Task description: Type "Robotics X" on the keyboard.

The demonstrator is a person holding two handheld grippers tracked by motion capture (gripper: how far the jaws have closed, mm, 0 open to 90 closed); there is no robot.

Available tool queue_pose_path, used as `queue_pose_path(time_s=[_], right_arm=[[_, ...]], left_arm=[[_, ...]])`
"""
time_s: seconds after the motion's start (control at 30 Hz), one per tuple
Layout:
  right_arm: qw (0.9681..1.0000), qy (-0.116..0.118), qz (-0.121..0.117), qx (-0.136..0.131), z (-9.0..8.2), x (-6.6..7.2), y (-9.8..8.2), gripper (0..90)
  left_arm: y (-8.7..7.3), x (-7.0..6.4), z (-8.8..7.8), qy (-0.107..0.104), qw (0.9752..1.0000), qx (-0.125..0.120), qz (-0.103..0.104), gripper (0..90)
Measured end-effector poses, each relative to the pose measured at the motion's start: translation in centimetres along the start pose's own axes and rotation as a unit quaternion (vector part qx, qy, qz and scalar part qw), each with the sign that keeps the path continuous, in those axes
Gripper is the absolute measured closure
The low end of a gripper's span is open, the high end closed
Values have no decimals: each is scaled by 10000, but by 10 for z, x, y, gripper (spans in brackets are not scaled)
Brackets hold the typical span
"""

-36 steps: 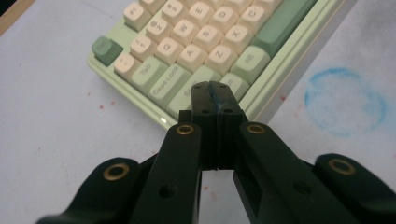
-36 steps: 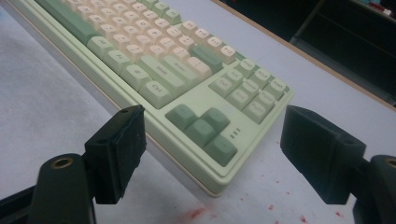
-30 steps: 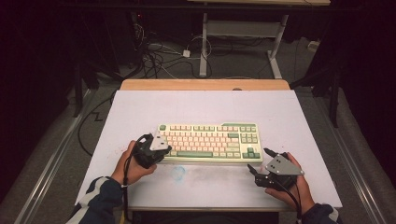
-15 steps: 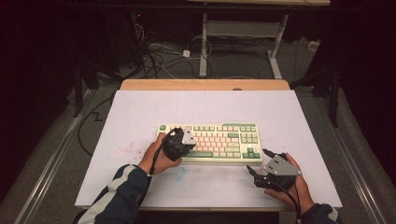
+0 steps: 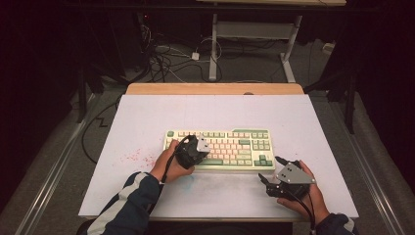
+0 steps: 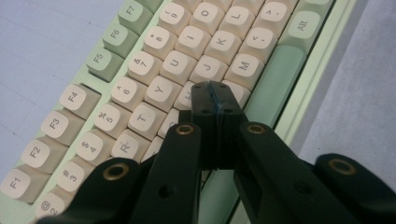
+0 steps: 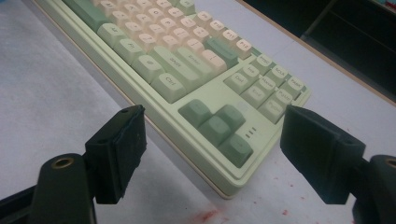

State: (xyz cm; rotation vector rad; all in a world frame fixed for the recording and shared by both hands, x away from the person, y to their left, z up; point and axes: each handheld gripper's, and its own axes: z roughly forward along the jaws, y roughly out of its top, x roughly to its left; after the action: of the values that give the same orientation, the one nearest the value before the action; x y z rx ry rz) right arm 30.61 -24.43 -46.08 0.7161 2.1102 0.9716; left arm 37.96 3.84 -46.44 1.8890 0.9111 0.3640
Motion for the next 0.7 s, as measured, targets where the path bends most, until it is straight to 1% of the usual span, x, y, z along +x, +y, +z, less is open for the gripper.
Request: queue_pose_path(time_s=[0.03, 0.07, 0.1, 0.2, 0.3, 0.37, 0.47, 0.53, 0.57, 0.63, 0.67, 0.7], right_arm=[[10000, 6, -5, -2, 0, 0, 0, 232], [10000, 5, -10, 1, 0, 0, 0, 232], [10000, 7, -30, 8, 0, 0, 0, 232], [10000, 17, -58, 54, 1, 1, 0, 232], [10000, 29, -74, 49, 1, 1, 0, 233], [10000, 27, -42, 32, 0, 1, 0, 232], [10000, 27, -40, 26, 0, 1, 0, 232], [10000, 32, -37, 19, -1, 1, 1, 232], [10000, 26, -41, 19, -1, 1, 1, 232], [10000, 18, -42, 15, -1, 0, 1, 232], [10000, 18, -17, 14, -1, 0, 0, 232], [10000, 15, -31, 8, -1, -1, 0, 232]], left_arm=[[0, 0, 0, 5, 10000, -5, -1, 869], [-2, 0, 1, 5, 10000, 43, 2, 869], [-4, -1, 2, 12, 10000, 23, 68, 870], [-4, -2, 1, 30, 9999, 32, 133, 864], [-1, 0, -2, 22, 9999, -81, 88, 855], [1, 0, -6, 7, 9998, -158, 79, 843], [2, 2, -11, 3, 9996, -246, 113, 815], [4, 3, -13, 8, 9993, -356, 119, 780], [5, 3, -15, 21, 9990, -425, 121, 729], [6, 3, -19, -33, 9987, -498, 96, 717], [6, 4, -21, -34, 9985, -537, 142, 689], [6, 4, -22, 5, 9981, -591, 181, 642]])
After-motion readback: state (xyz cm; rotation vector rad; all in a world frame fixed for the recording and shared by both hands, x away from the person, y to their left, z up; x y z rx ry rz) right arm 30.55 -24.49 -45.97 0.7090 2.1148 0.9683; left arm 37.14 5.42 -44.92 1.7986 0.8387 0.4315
